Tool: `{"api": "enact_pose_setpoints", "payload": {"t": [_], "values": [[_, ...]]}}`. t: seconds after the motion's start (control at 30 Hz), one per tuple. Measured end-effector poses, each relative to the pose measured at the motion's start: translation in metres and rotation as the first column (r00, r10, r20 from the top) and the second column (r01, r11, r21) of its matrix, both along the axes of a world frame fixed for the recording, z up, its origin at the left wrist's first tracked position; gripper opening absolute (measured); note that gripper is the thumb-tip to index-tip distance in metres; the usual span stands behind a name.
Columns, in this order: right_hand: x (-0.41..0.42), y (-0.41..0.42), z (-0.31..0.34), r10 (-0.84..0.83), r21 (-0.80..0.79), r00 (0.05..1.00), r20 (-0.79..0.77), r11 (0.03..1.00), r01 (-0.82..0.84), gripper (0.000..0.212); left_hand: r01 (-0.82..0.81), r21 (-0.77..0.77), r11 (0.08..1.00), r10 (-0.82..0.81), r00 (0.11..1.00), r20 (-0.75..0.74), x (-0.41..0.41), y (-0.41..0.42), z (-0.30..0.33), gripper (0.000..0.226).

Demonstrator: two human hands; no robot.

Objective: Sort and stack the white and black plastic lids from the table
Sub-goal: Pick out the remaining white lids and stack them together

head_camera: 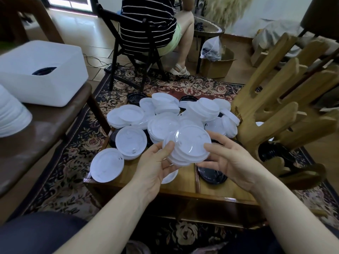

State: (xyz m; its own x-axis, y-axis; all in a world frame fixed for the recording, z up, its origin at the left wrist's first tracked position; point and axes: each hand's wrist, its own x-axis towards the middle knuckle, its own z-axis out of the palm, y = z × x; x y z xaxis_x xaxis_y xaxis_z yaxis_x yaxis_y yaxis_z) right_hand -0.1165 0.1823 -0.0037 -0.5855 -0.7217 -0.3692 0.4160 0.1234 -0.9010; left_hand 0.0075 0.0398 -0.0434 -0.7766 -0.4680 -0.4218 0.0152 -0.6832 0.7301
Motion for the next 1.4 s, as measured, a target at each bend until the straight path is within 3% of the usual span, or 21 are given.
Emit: {"api": "enact_pose_setpoints", "payload": {"t": [0.13, 0.33, 0.73, 1.1, 1.27, 1.4], "values": [[0.005, -0.005, -0.003, -0.021, 0.172, 0.960, -0.279, 0.983, 0.071, 0.048, 0.034, -0.022, 0.999, -0.035, 0.999, -0.014, 0.001, 0.001, 0.003, 0.026], [0.007, -0.005, -0.001, -0.009, 0.187, 0.934, -0.358, 0.979, 0.081, 0.041, 0.034, -0.022, 0.999, -0.034, 0.999, -0.002, 0.003, 0.000, 0.007, 0.023], [0.013, -0.010, -0.006, -0.039, 0.158, 0.912, -0.409, 0.981, 0.112, 0.020, 0.052, -0.027, 0.998, -0.053, 0.999, -0.010, 0.003, 0.001, 0.012, 0.024], [0.022, -0.017, -0.016, -0.063, 0.175, 0.933, -0.356, 0.976, 0.133, 0.025, 0.019, -0.105, 0.994, -0.021, 1.000, -0.020, 0.004, 0.002, 0.009, 0.025], [0.023, -0.018, -0.018, -0.075, 0.168, 0.955, -0.286, 0.978, 0.127, 0.025, 0.075, -0.233, 0.969, -0.079, 0.997, -0.006, 0.005, 0.003, 0.013, 0.059], [0.022, -0.016, -0.017, -0.032, 0.209, 0.933, -0.357, 0.971, 0.113, 0.021, 0.051, -0.249, 0.967, -0.044, 0.998, 0.034, 0.004, 0.003, 0.011, 0.042]]}}
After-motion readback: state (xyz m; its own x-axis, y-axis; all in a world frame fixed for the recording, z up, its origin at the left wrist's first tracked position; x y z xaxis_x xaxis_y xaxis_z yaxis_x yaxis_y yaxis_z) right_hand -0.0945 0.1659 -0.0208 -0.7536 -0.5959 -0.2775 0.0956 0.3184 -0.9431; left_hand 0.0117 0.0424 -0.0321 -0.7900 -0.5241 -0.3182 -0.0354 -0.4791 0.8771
